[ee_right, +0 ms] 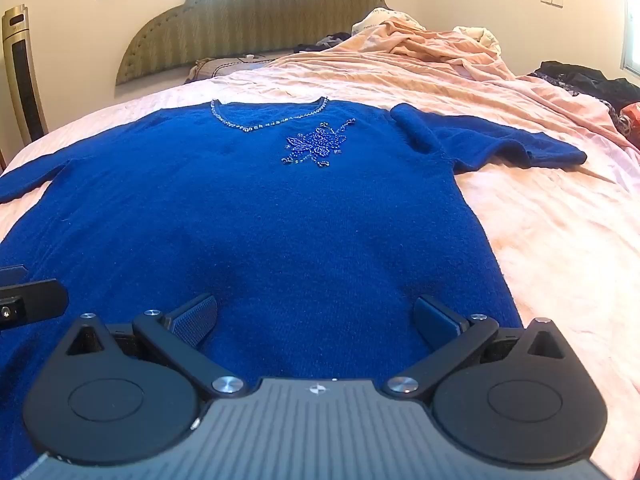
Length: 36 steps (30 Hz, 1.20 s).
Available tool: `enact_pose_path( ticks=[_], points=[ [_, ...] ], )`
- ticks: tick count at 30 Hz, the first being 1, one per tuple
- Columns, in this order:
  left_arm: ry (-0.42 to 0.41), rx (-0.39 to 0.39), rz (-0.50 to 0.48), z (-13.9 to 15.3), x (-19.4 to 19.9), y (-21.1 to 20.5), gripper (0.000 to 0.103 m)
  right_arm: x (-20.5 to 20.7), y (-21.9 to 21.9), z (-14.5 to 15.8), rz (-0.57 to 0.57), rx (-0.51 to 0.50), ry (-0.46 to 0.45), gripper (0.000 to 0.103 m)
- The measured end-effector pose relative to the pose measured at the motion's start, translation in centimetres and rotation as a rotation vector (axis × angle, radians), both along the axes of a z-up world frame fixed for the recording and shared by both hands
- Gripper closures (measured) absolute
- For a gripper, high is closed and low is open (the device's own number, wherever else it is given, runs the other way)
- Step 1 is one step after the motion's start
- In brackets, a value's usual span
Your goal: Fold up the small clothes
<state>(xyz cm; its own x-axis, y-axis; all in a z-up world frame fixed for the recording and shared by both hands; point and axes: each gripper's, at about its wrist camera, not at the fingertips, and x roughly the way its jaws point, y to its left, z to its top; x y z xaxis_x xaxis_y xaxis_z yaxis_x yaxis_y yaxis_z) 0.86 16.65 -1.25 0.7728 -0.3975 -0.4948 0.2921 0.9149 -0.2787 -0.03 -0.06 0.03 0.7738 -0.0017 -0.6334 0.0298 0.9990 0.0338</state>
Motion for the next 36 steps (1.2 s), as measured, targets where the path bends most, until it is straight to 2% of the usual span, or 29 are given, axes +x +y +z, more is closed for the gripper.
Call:
enact_pose_path(
  ticks=[2,3,7,8,21,29,36],
  points=[
    [0.001,-0.03,-0.001,0.0,0.0,0.3,0.0,0.0,-0.1,0.0,0.0,-0.002,0.0,0.001],
    [0.007,0.004,0.0,0.0,0.0,0.2,0.0,-0.1,-0.1,0.0,0.0,-0.003,0.0,0.001],
    [0.005,0.019,-0.002,-0.1,-0.2,0.8,0.0,-0.3,-0.2,-0.1,0.001,0.002,-0.001,0.001],
    [0.005,0.061,0.002,0.1,-0.2,0.0,0.0,-0.4,-0.4,-0.1,0.001,0.006,0.0,0.001],
    [0.002,0.008,0.0,-0.1,0.0,0.6,0.0,-0.2,-0.4,0.0,0.0,-0.002,0.002,0.001],
    [0.003,0.131,0.009,0.0,-0.1,-1.1,0.0,-0.2,-0.5,0.0,0.0,-0.004,0.0,0.001],
    [0.002,0.136,0.01,0.0,-0.2,-1.2,0.0,-0.2,-0.4,0.0,0.0,-0.005,0.0,0.001]
  ],
)
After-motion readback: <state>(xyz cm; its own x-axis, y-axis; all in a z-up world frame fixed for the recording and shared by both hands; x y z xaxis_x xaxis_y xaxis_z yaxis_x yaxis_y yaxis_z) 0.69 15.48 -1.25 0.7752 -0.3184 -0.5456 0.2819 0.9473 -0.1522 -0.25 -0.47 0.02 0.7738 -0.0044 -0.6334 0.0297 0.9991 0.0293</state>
